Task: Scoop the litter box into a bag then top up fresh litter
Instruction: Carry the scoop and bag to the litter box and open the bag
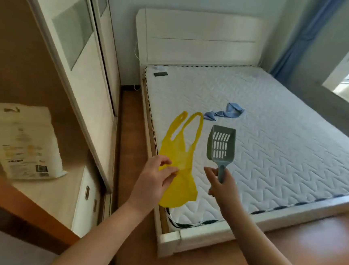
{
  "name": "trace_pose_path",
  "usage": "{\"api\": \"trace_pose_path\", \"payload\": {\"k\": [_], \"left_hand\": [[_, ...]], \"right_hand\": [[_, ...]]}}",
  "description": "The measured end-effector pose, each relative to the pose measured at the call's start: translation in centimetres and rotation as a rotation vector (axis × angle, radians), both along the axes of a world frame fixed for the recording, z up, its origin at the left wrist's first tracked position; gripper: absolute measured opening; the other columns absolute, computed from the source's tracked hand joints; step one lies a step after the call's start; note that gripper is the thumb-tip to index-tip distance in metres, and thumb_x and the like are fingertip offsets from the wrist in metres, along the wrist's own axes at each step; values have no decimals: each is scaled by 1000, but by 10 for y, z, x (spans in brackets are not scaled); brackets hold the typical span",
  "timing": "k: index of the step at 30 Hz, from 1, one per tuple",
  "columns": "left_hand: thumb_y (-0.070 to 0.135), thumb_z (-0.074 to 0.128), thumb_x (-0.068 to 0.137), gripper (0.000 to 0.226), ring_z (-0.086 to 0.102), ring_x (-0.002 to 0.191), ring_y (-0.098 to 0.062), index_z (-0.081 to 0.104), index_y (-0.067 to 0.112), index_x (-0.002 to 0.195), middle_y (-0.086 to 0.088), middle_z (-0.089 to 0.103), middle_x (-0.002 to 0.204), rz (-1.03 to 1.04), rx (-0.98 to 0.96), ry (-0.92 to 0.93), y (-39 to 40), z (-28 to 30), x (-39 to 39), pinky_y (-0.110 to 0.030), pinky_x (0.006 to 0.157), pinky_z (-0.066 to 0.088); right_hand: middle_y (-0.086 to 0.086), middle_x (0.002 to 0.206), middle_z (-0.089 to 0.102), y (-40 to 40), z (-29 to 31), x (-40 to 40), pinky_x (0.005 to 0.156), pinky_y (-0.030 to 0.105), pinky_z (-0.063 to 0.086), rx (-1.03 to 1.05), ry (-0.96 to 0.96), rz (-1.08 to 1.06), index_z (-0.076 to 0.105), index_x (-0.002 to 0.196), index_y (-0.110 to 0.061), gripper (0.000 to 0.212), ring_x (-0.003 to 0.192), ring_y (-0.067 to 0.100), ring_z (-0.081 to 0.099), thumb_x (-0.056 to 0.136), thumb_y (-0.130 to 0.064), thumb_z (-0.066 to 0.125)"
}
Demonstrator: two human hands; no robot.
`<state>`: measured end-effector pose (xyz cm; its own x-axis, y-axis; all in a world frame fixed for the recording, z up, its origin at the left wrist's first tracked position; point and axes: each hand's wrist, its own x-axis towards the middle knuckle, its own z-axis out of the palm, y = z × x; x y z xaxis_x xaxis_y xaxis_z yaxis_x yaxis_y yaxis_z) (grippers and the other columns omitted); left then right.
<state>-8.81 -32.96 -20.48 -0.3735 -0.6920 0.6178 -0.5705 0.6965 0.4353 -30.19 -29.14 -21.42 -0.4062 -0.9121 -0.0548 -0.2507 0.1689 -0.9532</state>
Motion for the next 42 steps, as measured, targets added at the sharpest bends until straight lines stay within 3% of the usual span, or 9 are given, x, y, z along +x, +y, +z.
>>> {"api": "trace_pose_path", "payload": {"k": [6, 9, 15, 22, 27, 32, 34, 37, 42], "left_hand": [[17, 67, 89, 14, 52, 104, -24, 71, 13, 102, -9, 56, 110, -254, -72, -121, 23, -13, -81, -31, 88, 44], [14, 65, 90, 13, 53, 106, -28, 70, 12, 102, -11, 54, 111, -371, -170, -192, 34, -21, -131, -35, 87, 48], [3, 56, 84, 22, 50, 105, -29, 70, 13, 98, -10, 45, 113, -577, -353, -255, 76, -32, -237, -35, 85, 49], [8, 59, 81, 15, 51, 104, -25, 68, 16, 89, -8, 57, 106, -705, -436, -359, 119, -38, -334, -31, 84, 44], [31, 54, 84, 21, 63, 87, -22, 71, 20, 88, -3, 67, 97, -810, -379, -406, 142, -44, -394, -30, 71, 54], [35, 56, 87, 20, 64, 87, -22, 70, 23, 95, 0, 67, 101, -843, -340, -392, 156, -44, -446, -33, 72, 49], [36, 55, 87, 24, 62, 91, -24, 68, 23, 102, -1, 66, 105, -824, -307, -367, 155, -45, -468, -35, 74, 49], [40, 50, 88, 34, 58, 102, -25, 61, 24, 116, -4, 62, 116, -808, -241, -375, 148, -46, -503, -39, 78, 50], [56, 42, 85, 54, 41, 129, -23, 51, 29, 130, -4, 55, 135, -839, -148, -625, 131, -63, -564, -50, 95, 46]], "right_hand": [[-15, 68, 58, 39, 11, -45, 50, 22, 48, -2, -154, -164, 60, 96, -13, 30, 48, 8, 54, 86, -39, 68], [-15, 74, 62, 61, 9, -89, 55, 26, 50, 30, -177, -272, 59, 93, -18, 34, 50, 9, 55, 81, -48, 71], [-5, 62, 51, 119, 3, -187, 47, 26, 45, 49, -236, -403, 48, 76, -15, 32, 47, 9, 50, 80, -31, 76], [8, 82, 67, 184, -20, -282, 53, 30, 46, 46, -224, -588, 60, 87, -11, 17, 62, 17, 57, 80, -19, 73], [-3, 71, 65, 228, -30, -332, 61, 31, 44, 22, -280, -654, 62, 84, -17, 12, 62, 13, 57, 78, -20, 72], [-3, 64, 56, 264, -14, -360, 44, 18, 41, -29, -274, -709, 55, 81, -14, 17, 46, 1, 50, 87, -1, 63], [-7, 63, 57, 276, -13, -372, 48, 16, 44, -45, -278, -740, 55, 82, -18, 20, 50, -1, 54, 88, 0, 62], [2, 76, 62, 290, -16, -390, 58, 29, 49, -32, -278, -779, 58, 89, -21, 15, 66, 13, 59, 86, -10, 66], [-5, 74, 60, 301, -17, -426, 47, 16, 42, 5, -223, -872, 55, 92, -19, 17, 48, -3, 51, 87, -7, 65]]}}
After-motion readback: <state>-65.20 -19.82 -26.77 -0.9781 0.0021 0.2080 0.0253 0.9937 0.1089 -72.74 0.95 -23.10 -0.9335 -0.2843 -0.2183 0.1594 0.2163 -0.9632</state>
